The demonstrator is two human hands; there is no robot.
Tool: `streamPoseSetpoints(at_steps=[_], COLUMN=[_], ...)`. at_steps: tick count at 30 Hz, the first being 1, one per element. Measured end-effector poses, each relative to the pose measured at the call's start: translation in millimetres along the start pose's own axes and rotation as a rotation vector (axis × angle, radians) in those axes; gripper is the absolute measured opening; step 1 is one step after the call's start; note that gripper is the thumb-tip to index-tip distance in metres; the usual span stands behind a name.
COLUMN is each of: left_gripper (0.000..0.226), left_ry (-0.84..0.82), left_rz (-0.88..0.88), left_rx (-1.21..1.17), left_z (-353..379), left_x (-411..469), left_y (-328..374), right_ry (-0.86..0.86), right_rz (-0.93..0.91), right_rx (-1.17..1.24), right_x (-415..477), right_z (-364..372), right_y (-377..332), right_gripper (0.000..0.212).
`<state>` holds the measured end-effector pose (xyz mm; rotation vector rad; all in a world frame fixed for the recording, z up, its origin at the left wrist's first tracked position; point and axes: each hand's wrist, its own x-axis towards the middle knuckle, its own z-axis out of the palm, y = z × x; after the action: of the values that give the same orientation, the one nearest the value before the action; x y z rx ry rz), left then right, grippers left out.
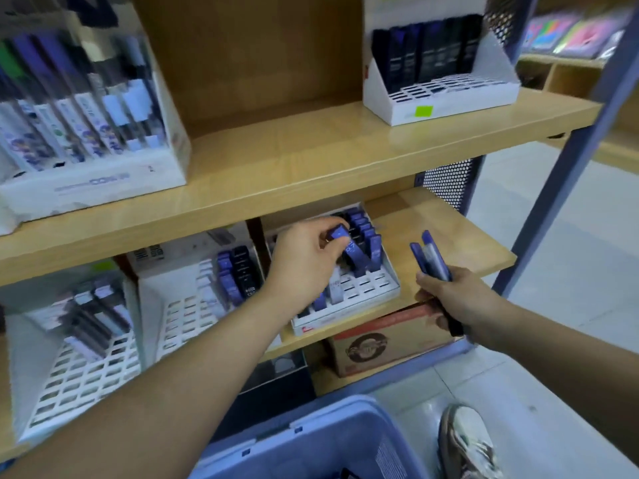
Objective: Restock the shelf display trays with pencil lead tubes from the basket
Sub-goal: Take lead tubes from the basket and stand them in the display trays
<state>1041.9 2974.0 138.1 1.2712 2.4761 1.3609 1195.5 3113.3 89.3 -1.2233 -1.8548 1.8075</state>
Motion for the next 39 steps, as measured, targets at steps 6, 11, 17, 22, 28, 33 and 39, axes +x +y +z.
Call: streamPoseSetpoints(at_steps=[6,11,17,22,28,33,39], left_gripper=[0.027,0.032,0.030,0.020,0.026,0.029,0.018], left_ry=[-0.089,-0.156,-0.209,-0.144,-0.122,-0.157,-0.166], left_rz=[0.072,0.104,0.145,0.121,0.376,0.395,-0.183], left_rx=[0.238,0.358,0.424,0.332,0.583,0.685,-0.285], left_z=[35.6,49.7,52.8,59.0,67.5,65.6,52.3], left_x=[19.3,23.7,26.5,29.0,34.6,33.3,15.2], left_y=[8.1,2.1,1.2,1.7,-12.9,-10.1,24.4], right_ry=[-0.079,-0.103,-0.135,-0.164,-0.191,-0.260,-0.540], right_rz=[0.069,0.105,0.134,0.140,0.151,0.164,0.093], right_rx=[0.148,0.203,0.224,0.260,0.284,0.309,0.295], right_x=[9.5,12.9,15.4,15.6,15.3,14.6,7.1], right_z=[-5.4,-7.9,-8.8,-11.8,-16.2,-18.0,-18.1], right_y=[-6.3,-10.1,-9.4,-9.8,-10.2,-13.5,-21.8], right_gripper=[0.012,0.014,0.017,0.022,0.023,0.025,0.028])
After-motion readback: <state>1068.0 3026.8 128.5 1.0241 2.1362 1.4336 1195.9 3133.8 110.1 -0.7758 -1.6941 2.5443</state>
